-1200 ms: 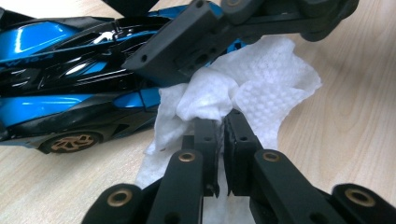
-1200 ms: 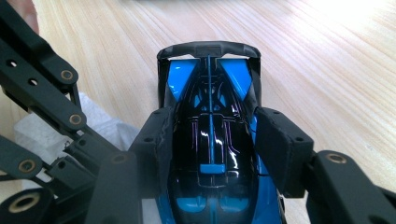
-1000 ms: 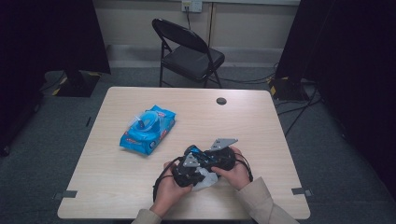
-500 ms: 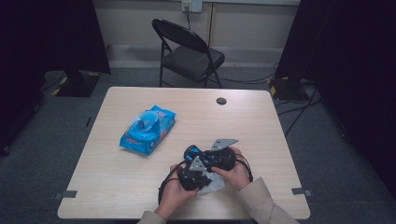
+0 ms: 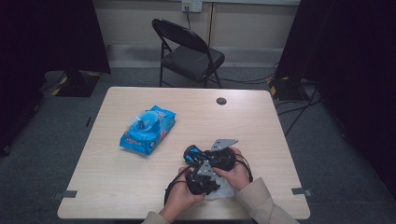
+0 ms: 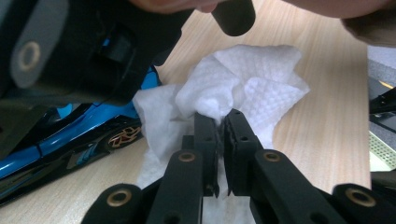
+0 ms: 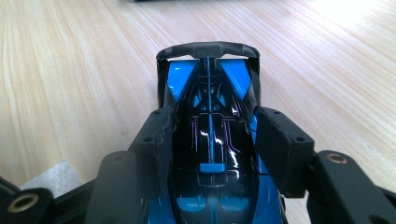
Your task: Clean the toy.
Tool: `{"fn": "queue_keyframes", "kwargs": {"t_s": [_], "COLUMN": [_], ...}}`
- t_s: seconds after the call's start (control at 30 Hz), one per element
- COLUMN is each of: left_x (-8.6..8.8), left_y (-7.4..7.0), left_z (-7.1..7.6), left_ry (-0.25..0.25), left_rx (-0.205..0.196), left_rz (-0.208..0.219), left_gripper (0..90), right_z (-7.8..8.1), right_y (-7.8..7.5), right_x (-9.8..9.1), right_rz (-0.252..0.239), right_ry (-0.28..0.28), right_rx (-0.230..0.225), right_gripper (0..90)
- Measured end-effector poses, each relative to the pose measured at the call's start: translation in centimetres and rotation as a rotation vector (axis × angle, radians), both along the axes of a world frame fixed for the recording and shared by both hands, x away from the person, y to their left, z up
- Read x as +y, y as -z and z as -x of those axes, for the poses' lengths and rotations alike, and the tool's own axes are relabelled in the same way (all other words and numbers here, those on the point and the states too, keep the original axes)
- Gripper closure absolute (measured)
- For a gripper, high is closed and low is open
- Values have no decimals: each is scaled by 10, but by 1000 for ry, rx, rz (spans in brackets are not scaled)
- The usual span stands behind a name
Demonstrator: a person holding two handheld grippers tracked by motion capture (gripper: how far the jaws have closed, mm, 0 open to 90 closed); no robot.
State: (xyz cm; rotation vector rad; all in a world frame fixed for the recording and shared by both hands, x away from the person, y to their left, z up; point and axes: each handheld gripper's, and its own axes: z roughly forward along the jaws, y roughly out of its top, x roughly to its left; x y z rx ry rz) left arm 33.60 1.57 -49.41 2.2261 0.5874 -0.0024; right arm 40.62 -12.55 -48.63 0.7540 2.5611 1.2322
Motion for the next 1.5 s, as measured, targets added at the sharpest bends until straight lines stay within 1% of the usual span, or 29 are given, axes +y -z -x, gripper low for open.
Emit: {"fn": "queue_keyframes", "kwargs": {"t_s": [0.07, 0.13, 0.17, 0.2, 0.33, 0.37, 0.43, 0.5, 0.57, 0.7, 0.73, 0.8, 0.87, 0.9, 0.93, 1.07, 1.1, 1.17, 1.2, 1.23, 1.3, 1.33, 1.4, 1.47, 1.5], "left_x": [4, 9, 12, 16, 33, 38, 50, 62, 75, 94, 99, 110, 120, 126, 129, 138, 140, 143, 144, 146, 146, 145, 144, 141, 139], "left_y": [-2, -4, -7, -8, -14, -15, -17, -20, -23, -31, -33, -35, -36, -36, -34, -27, -24, -21, -19, -18, -16, -15, -13, -10, -10], "left_z": [0, 1, 1, 1, 0, 0, -2, -5, -8, -13, -15, -18, -23, -26, -28, -36, -38, -42, -44, -46, -48, -49, -51, -53, -54], "left_ry": [-2, -7, -7, -14, -36, -49, -72, -97, -124, -178, -189, -227, -267, -290, -309, -359, -377, -405, -418, -429, -453, -471, -511, -529, -533], "left_rx": [8, 3, 7, 0, -7, -2, -7, -5, -12, -26, -36, -47, -49, -57, -53, -48, -50, -44, -45, -56, -56, -61, -55, -54, -61], "left_rz": [6, 3, -1, 3, -3, 6, -3, 0, 1, 22, 20, 19, 22, 12, 9, -11, -23, -23, -24, -30, -30, -40, -54, -52, -74], "left_gripper": [851, 851, 851, 851, 851, 851, 852, 852, 852, 852, 852, 852, 852, 852, 852, 852, 852, 852, 852, 852, 853, 852, 852, 852, 852], "right_z": [0, 0, 0, 0, 0, 0, -1, -1, 0, 0, 0, -1, 0, 0, 0, 0, 0, 0, 0, 0, 0, 0, 0, 0, 0], "right_y": [0, 0, 0, 0, 0, 0, 0, 0, 0, 1, 1, 1, 1, 1, 1, 1, 1, 1, 1, 1, 1, 1, 1, 1, 1], "right_x": [0, 0, 0, 0, 0, 0, -1, -1, 0, -1, -1, 0, 0, 0, 0, 0, 0, 0, 0, 0, 0, 0, 0, 0, 0], "right_rz": [0, 1, 1, 1, -1, -2, -5, -5, -5, -8, -8, -6, -5, -4, -4, -3, -4, -4, -5, -6, -6, -6, -7, -6, -6], "right_ry": [-1, -2, -2, -2, -1, -2, 0, -1, -1, 0, -1, -3, -3, -2, -3, -3, -3, -4, -3, -2, -2, -2, -3, -3, -4], "right_rx": [0, -1, -1, 1, 0, 0, 6, 5, 3, 4, 2, -3, -5, -6, -7, -8, -9, -8, -8, -7, -5, -6, -7, -8, -9], "right_gripper": [473, 473, 473, 473, 473, 473, 473, 473, 473, 473, 473, 473, 473, 473, 473, 474, 474, 473, 473, 473, 473, 473, 473, 473, 473]}}
